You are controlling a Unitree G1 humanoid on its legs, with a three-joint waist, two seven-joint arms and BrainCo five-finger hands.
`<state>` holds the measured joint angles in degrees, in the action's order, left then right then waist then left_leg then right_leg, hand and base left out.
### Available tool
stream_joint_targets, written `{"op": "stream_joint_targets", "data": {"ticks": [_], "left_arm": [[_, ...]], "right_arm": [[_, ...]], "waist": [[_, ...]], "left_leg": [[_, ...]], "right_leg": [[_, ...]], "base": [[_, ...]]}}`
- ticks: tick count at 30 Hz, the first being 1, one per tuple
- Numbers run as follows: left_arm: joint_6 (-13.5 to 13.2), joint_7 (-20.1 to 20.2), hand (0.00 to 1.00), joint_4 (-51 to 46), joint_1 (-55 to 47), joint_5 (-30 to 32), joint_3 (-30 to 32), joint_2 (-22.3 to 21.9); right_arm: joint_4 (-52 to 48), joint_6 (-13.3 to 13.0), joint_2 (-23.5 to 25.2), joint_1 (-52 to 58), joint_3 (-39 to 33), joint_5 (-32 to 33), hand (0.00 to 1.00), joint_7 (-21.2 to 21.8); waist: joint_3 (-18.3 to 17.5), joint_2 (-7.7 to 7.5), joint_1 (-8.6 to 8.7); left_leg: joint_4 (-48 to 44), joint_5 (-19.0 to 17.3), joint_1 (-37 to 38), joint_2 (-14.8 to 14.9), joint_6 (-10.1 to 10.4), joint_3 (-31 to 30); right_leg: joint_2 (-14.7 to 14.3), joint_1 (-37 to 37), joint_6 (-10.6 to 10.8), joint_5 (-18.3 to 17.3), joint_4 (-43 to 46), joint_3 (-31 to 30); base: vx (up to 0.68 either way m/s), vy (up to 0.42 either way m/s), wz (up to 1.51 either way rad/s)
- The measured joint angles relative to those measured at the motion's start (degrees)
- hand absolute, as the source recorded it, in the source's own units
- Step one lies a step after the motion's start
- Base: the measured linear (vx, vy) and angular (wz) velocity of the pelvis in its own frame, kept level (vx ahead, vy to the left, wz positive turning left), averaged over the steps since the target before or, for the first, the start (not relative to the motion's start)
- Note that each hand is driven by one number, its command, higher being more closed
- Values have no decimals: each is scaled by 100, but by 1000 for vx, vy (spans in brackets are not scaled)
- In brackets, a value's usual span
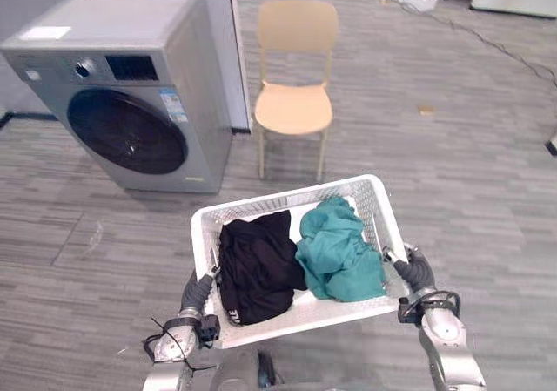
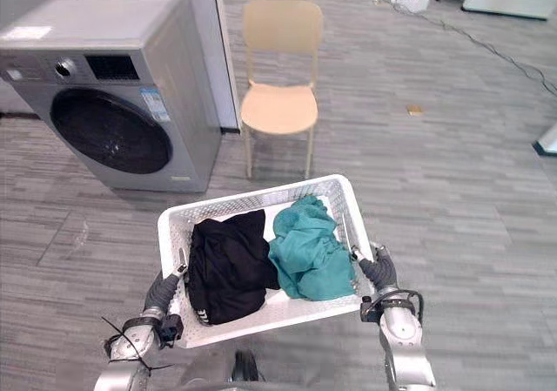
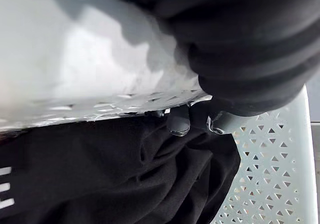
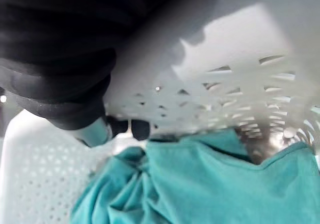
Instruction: Pick up the laundry basket with both hands and put the clothes into the washing machine.
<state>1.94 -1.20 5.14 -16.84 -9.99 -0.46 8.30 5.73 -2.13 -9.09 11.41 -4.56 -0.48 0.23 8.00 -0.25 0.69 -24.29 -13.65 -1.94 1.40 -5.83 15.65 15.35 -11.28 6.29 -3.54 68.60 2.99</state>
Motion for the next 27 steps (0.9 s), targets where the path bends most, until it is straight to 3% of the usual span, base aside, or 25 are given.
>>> {"op": "stream_joint_targets", "data": {"ticks": [3,4,5,6,7,8,9,10,11,12,13,14,15,16,17,18,19,20,21,22,23,24,25,26,27], "left_arm": [[-52,-2,100,-8,204,0,-193,189],[-54,0,100,-13,258,0,-238,212],[-66,3,100,-29,318,-1,-293,232],[-66,1,100,-45,332,-1,-322,259],[-67,-5,100,-61,354,-1,-388,330],[-55,-8,100,-31,360,-2,-405,293],[4,-29,100,29,364,10,-376,16],[9,-16,100,23,406,64,-372,30],[7,-9,100,23,451,90,-399,28],[-3,0,100,14,452,90,-373,-69],[-3,1,100,14,423,88,-335,-115],[-33,2,100,-15,312,74,-362,-157],[-103,6,100,-19,287,49,-391,-137],[-112,5,100,-10,273,43,-385,-132],[-134,6,100,-18,261,41,-347,-111],[-146,5,100,-23,260,41,-326,-115],[-172,2,100,-29,262,38,-319,-126],[-227,3,100,-54,264,30,-318,-124],[-237,5,100,-78,284,-35,-320,-125],[-237,5,100,-95,295,-44,-335,-137],[-237,7,100,-167,295,-52,-400,-195],[-224,-19,100,-100,387,-54,-404,-118],[-204,-28,100,-98,437,-55,-403,-55],[-203,-15,100,-121,520,-63,-412,41],[-202,-11,100,-126,648,-67,-449,90]], "right_arm": [[-212,-97,136,177,-121,1,100,-6],[-293,-99,147,252,-182,4,100,-6],[-335,-113,147,281,-256,16,100,-8],[-350,-113,195,280,-263,17,100,-18],[-436,-113,203,314,-259,17,100,-50],[-469,-111,183,356,-240,16,100,-57],[-473,-48,71,367,-279,15,100,-117],[-542,-6,61,354,-300,15,100,-119],[-654,-5,69,420,-341,19,100,-118],[-793,-3,33,462,-381,43,100,-118],[-854,17,-3,489,-383,46,100,-118],[-906,25,-93,508,-367,48,100,-117],[-907,28,-130,497,-372,65,100,-118],[-904,28,-128,503,-357,103,100,-117],[-917,29,-115,503,-317,119,100,-120],[-933,29,-124,503,-292,158,100,-129],[-936,27,-143,485,-288,195,100,-134],[-933,27,-174,422,-292,212,100,-145],[-933,20,-223,379,-300,216,100,-168],[-936,0,-268,365,-324,218,100,-174],[-935,-57,-378,365,-433,229,100,-181],[-651,-99,-180,228,-482,243,100,-203],[-626,-68,-102,198,-487,208,100,-240],[-625,-76,-103,147,-500,208,100,-244],[-623,-83,-98,81,-526,208,100,-265]], "waist": [[-8,111,206],[-4,120,256],[-14,112,354],[-45,71,353],[-112,-105,348],[-176,-209,337],[-241,145,304],[-229,162,348],[-208,189,391],[-65,340,424],[-29,410,430],[-52,479,298],[-38,473,160],[2,364,107],[0,334,52],[-13,285,30],[-22,286,-1],[-25,292,-42],[-31,293,-34],[-55,325,-18],[-157,458,13],[-262,169,57],[-311,76,113],[-314,41,185],[-282,-20,241]], "left_leg": [[895,-11,1000,-207,24,-295],[1032,-31,1153,-222,60,-353],[1341,-70,1477,-262,217,-438],[1502,-86,1626,-311,274,-441],[1771,-167,2012,-494,439,-444],[1812,-275,2273,-577,612,-480],[1649,-311,2391,-296,771,-390],[1135,-144,2231,-218,1006,-332],[274,48,1944,-87,1098,-259],[-1384,736,1446,316,1295,-72],[-2169,1533,1134,572,1475,-30],[-3692,2244,433,918,1571,-150],[-4872,2148,-177,1036,1565,-330],[-5262,1906,-556,1124,1321,-326],[-5236,1600,-975,1333,871,-258],[-4901,1369,-1235,1541,605,-205],[-4527,1205,-1355,1672,587,-180],[-3400,1024,-1457,1768,580,-146],[-1672,991,-1349,1620,671,-280],[-678,1040,-1238,1477,738,-452],[1056,1571,-1003,1216,1126,-814],[1226,1920,-906,836,1177,-819],[1208,1850,-909,747,1113,-786],[1054,1567,-948,664,1029,-751],[783,1281,-952,582,917,-699]], "right_leg": [[-260,-973,-262,-664,-1026,924],[-270,-1081,-273,-665,-1480,1155],[-321,-1133,-316,-533,-2886,1772],[-334,-1060,-410,-321,-3667,2133],[-324,-998,-742,177,-4785,2907],[-365,-985,-1577,719,-4959,2981],[-534,-885,-1801,489,-4712,2988],[-536,-882,-1712,191,-4463,2885],[-565,-779,-1630,-44,-4295,2843],[-695,-332,-1482,-334,-4342,2860],[-832,-104,-1423,-444,-4410,2821],[-1038,245,-1346,-650,-4528,2647],[-1102,544,-1266,-827,-4576,2373],[-1130,821,-1184,-871,-4756,2174],[-1128,1248,-1073,-844,-5090,1987],[-1101,1471,-946,-773,-5298,1839],[-1082,1584,-907,-749,-5397,1719],[-1000,1774,-819,-726,-5560,1546],[-849,1902,-615,-735,-5650,1377],[-774,1940,-493,-776,-5656,1305],[-720,1994,-160,-927,-5646,1132],[-303,2010,108,-1033,-5615,898],[-180,1956,152,-946,-5576,839],[-90,1915,190,-758,-5488,772],[43,1898,371,-511,-5287,705]], "base": [[581,151,48],[712,73,75],[481,32,51],[769,6,38],[553,-30,10],[846,-21,-18],[720,-3,-22],[718,-14,-18],[830,-74,-10],[667,-68,-18],[757,-24,-60],[601,67,-100],[697,99,-127],[582,99,-118],[608,115,-94],[516,110,-82],[630,186,-92],[588,245,-97],[579,278,-86],[608,389,-68],[608,491,-53],[608,500,-41],[530,409,-15],[473,334,3],[446,321,-5]]}}
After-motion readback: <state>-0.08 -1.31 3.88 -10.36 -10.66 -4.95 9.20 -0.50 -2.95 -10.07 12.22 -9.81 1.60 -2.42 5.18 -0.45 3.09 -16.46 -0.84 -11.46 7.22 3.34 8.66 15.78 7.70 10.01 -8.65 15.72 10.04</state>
